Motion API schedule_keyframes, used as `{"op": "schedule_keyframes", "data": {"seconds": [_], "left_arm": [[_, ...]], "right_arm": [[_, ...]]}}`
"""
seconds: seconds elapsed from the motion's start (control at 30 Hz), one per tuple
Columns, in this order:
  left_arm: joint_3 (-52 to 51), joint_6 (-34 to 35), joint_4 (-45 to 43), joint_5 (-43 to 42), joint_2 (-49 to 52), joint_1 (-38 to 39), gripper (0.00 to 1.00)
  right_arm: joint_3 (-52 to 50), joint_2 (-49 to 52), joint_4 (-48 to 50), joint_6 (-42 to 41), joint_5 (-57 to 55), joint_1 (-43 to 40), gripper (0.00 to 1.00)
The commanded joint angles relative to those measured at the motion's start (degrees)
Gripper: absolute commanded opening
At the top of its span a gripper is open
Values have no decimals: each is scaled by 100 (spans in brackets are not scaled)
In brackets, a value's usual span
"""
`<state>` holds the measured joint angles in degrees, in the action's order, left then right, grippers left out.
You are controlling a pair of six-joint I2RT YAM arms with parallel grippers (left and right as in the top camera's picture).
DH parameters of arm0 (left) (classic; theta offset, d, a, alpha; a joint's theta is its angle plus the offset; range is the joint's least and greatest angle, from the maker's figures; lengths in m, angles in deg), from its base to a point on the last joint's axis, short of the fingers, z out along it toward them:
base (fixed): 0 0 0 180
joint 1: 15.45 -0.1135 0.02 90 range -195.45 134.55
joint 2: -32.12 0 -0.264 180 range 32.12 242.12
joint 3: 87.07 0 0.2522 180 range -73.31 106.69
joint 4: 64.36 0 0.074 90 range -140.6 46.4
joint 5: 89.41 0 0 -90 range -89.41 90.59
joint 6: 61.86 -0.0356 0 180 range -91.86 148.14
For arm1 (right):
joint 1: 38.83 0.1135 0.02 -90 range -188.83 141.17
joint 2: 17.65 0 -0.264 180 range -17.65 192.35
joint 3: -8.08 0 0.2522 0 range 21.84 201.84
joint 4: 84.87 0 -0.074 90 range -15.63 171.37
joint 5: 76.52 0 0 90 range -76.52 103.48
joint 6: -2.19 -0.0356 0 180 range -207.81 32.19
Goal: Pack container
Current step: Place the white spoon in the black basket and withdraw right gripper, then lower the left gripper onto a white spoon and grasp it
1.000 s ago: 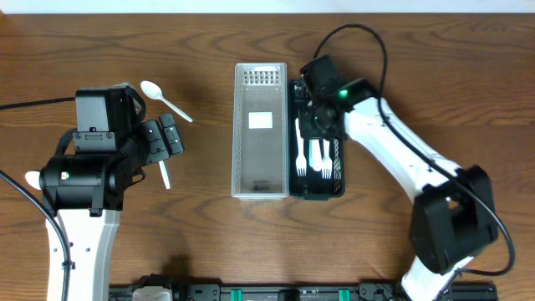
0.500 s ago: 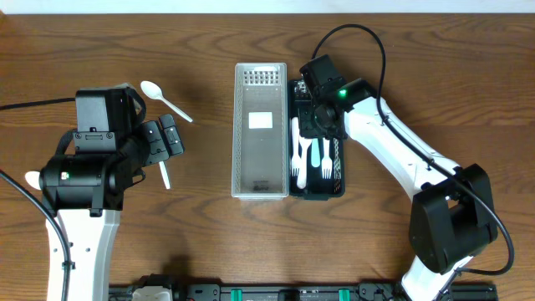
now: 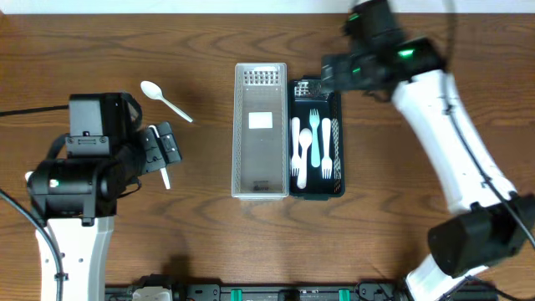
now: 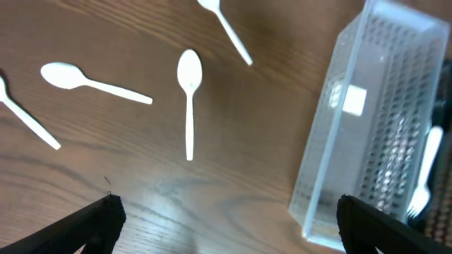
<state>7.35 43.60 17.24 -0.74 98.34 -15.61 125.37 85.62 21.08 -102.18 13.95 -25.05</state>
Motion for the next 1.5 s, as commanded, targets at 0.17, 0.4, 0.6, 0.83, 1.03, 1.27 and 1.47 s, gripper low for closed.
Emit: {"op": "schedule_keyframes", "data": {"seconds": [0.17, 0.4, 0.6, 0.83, 1.03, 1.27, 1.47], "left_arm": [[282, 243, -105, 70, 1272, -767, 98], [-24, 184, -715, 74, 2173, -785, 98], [-369, -286, -1209, 55, 2691, -800, 98], [-437, -758, -1294, -302, 3679, -914, 98], [-437, -1213, -1484, -326, 4122, -920, 98], [-439, -1567, -1751, -605, 4192, -1023, 98], [-439, -1565, -1784, -621, 4358, -1130, 98]], "right_arm": [[-647, 94, -81, 122, -66, -1368, 99], [-1458, 94, 289, 160, -63, -1604, 99], [-1639, 94, 350, 160, -63, -1596, 99], [-1639, 94, 363, 179, -66, -1596, 99], [-1639, 94, 358, 179, -68, -1598, 99], [-1639, 94, 376, 170, -66, -1598, 99], [-1639, 94, 376, 157, -66, -1598, 99]]}}
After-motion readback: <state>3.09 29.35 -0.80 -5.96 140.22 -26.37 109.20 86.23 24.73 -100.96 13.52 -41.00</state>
